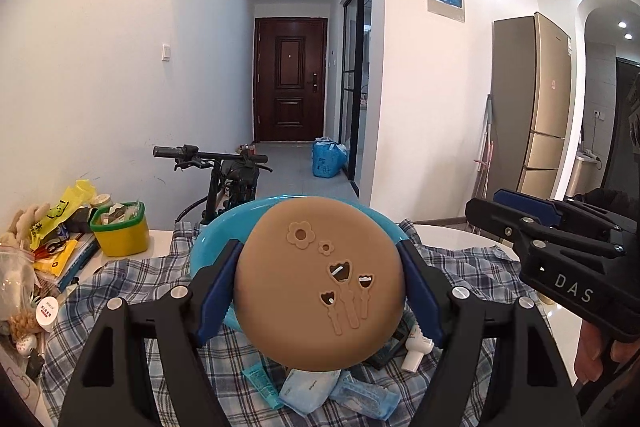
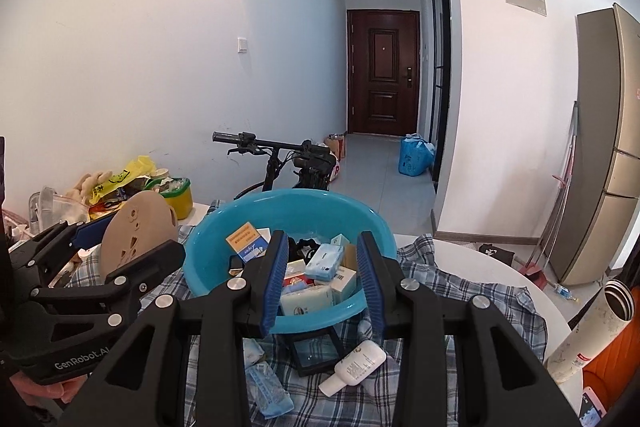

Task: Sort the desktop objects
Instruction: 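Carry the tan disc over the turquoise basin and lower it inside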

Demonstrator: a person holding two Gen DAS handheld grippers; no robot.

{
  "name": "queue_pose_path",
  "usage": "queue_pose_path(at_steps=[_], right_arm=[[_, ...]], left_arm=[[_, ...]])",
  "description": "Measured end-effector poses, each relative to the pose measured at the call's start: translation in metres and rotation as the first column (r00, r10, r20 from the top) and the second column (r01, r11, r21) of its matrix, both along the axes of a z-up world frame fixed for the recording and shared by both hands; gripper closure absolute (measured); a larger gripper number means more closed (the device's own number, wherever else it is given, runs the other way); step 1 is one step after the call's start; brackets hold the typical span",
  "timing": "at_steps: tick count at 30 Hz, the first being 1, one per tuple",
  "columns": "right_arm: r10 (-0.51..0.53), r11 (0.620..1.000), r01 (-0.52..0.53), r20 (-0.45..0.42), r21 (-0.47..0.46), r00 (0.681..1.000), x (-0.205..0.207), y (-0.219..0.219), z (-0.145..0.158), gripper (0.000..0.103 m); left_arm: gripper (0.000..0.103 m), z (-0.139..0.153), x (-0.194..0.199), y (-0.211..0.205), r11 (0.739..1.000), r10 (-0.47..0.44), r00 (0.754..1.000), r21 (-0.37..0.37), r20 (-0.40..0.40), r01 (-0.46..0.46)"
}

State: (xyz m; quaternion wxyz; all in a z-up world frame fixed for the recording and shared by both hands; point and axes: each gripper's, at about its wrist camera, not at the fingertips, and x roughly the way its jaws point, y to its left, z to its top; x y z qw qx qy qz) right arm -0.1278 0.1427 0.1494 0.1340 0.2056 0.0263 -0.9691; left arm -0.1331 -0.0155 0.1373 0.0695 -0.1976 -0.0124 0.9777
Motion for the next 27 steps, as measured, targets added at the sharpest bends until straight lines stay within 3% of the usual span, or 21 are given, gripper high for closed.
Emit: queue_pose_path(at_steps=[6, 10, 14, 24, 27], right_arm=[[-0.014, 1.0, 0.014, 0.031, 0.011, 0.999, -0.039, -0.005, -0.008, 0.068], [-0.027, 1.0, 0.026, 0.06, 0.016, 0.998, -0.065, -0.002, -0.015, 0.068], [-0.036, 0.996, 0.03, 0.069, 0.085, 0.997, -0.088, -0.007, -0.022, 0.068], [-0.016, 0.998, 0.011, 0.079, 0.06, 0.997, -0.147, -0.007, -0.015, 0.068], [-0.006, 0.998, 0.001, 0.085, 0.063, 0.996, -0.17, -0.012, -0.013, 0.068]], left_arm=[[0.025, -0.005, -0.048, -0.004, 1.0, 0.016, 1.0, -0.014, 0.0, -0.016], [0.025, -0.007, -0.082, -0.011, 1.0, 0.009, 1.0, 0.018, 0.02, -0.01], [0.025, -0.007, -0.113, -0.012, 1.0, -0.018, 1.0, 0.007, 0.022, 0.018], [0.025, -0.019, -0.191, -0.025, 1.0, 0.015, 0.996, 0.014, 0.085, -0.016], [0.025, -0.023, -0.21, -0.033, 0.997, 0.047, 0.994, 0.052, 0.1, -0.053]])
